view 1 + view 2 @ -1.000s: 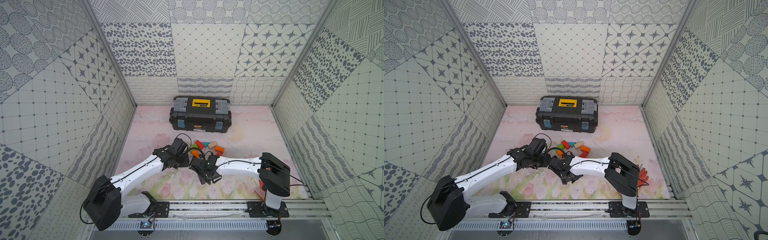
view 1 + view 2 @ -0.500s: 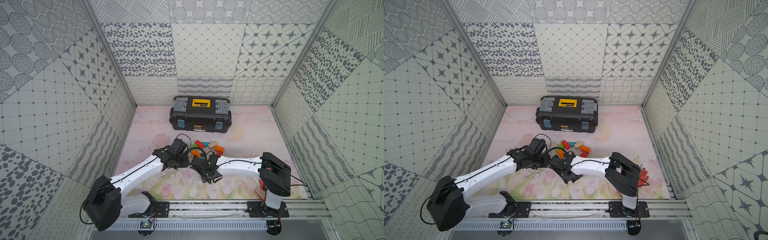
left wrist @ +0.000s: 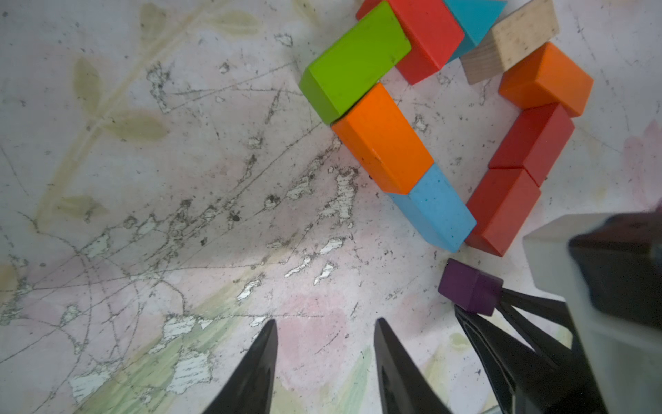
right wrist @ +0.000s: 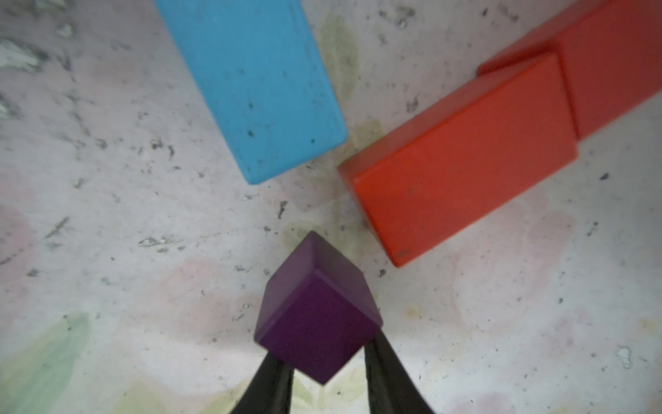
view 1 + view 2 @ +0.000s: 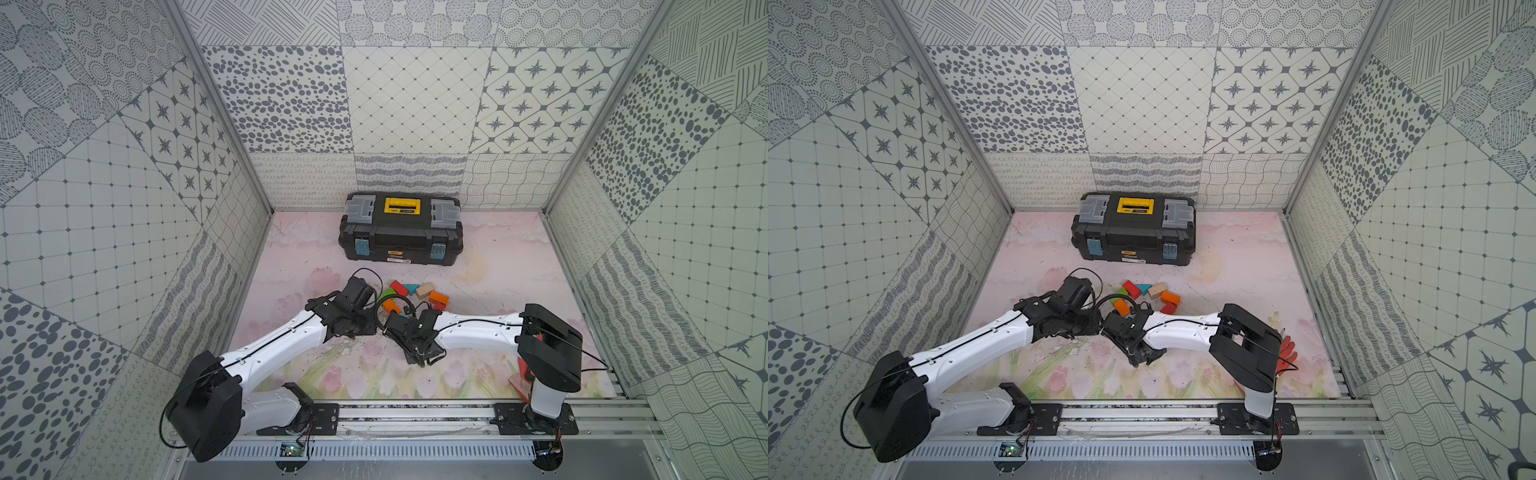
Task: Assemble a heart with building blocks
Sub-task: Assemble the building block at the center of the board.
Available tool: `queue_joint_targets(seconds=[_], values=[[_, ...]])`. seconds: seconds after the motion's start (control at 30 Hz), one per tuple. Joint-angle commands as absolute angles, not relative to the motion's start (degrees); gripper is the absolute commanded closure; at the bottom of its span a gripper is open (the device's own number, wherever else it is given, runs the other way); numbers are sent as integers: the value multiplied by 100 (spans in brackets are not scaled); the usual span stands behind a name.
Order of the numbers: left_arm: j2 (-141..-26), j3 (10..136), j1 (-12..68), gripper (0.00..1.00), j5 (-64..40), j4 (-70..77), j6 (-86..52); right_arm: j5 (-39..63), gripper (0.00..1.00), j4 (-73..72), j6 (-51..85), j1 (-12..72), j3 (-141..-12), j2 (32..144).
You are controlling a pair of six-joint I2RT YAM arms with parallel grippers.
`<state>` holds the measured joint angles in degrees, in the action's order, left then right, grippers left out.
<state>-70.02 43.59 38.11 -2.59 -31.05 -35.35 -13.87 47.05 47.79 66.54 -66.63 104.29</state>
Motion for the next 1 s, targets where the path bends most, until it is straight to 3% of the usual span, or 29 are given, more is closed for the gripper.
queue_joint_targets(seconds=[0.0,0.63,0.97], values=[[-6996,4421,3777,56,-290,-3174,-3450,-1370,71,4619,4895,6662,-6739,10440],[-6960,4453,3773,56,-340,-3278,-3381,-1732,71,4755,5279,6505,-7151,10645],[-6960,4518,3766,56,-338,-3312,-3346,-1850,59,4824,5387,6512,-7198,10532]])
